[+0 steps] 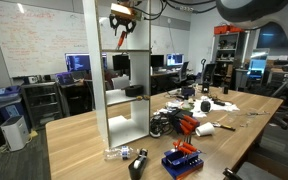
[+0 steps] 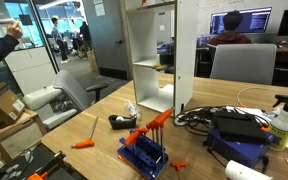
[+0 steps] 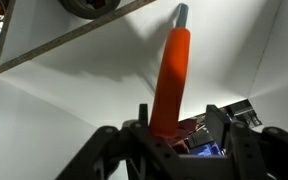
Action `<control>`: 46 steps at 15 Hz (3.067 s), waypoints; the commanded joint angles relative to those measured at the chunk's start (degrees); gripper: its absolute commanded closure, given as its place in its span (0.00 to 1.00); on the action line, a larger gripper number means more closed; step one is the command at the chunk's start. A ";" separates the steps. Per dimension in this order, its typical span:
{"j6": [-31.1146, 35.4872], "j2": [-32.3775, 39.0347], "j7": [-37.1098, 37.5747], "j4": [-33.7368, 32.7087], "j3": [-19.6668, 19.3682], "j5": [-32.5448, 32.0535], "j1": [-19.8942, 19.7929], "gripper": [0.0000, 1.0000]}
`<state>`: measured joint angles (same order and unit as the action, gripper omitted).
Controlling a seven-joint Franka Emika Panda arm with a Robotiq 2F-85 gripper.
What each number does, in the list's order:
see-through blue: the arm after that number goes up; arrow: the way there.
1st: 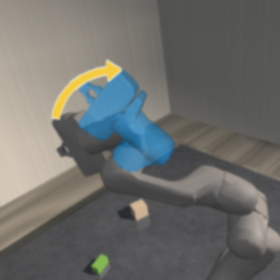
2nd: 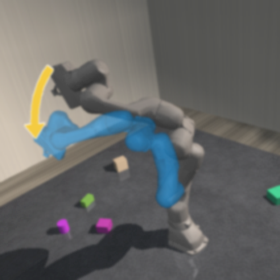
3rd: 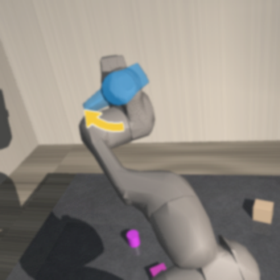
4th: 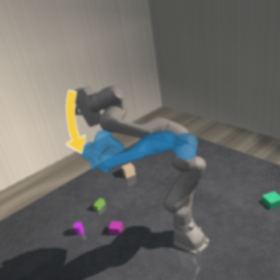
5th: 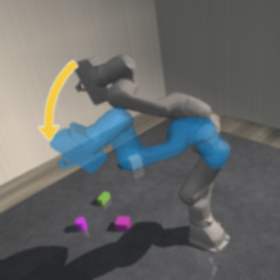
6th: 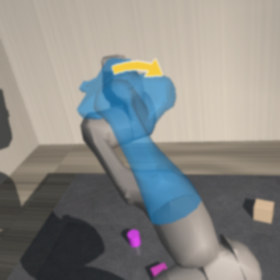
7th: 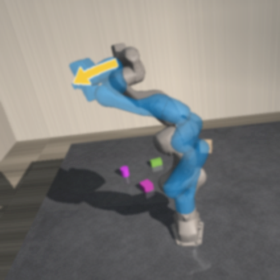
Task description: Put the metal object at the first from the right on the top first shelf
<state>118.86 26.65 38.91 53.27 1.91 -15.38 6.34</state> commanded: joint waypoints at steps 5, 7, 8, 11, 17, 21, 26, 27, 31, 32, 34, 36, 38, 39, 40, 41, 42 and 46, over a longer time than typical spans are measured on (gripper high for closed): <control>-8.74 6.26 -1.44 -12.65 -0.49 1.18 1.14 0.00; -10.37 5.85 -1.54 -13.00 -0.35 1.19 1.18 0.00; -11.01 5.69 -1.50 -13.15 -0.36 1.07 1.25 0.00; -13.11 4.90 -1.35 -13.45 -0.45 0.80 1.38 0.00; -20.43 1.20 -3.11 -10.58 0.02 1.20 1.27 0.00; -26.19 -3.32 -4.42 -6.77 0.54 1.56 0.91 0.00; -29.99 -13.53 -5.49 4.42 1.08 3.16 0.19 0.00; -30.35 -15.86 -5.77 7.32 1.20 3.86 0.08 0.00; -32.08 -24.25 -6.31 18.12 0.66 7.63 -0.10 0.00; -32.15 -26.40 -6.26 20.98 0.45 8.67 -0.19 0.00; -32.24 -30.55 -6.20 26.90 -0.05 11.24 -0.46 0.00; -31.83 -34.44 -6.67 32.98 -0.69 14.20 -0.60 0.00; -31.51 -38.27 -7.30 39.27 -1.40 16.61 -0.55 0.00; -31.26 -40.13 -7.70 42.45 -1.72 17.36 -0.45 0.00; -31.36 -41.89 -8.40 45.29 -0.50 18.23 -2.08 0.00; -31.11 -43.93 -8.89 48.58 -0.48 18.48 -2.41 0.00; -31.00 -45.90 -9.47 51.76 -0.38 18.48 -2.85 0.00; -30.91 -54.31 -12.84 64.84 -0.48 17.95 -4.82 0.00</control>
<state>85.84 -19.21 29.05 107.03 0.93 1.41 3.75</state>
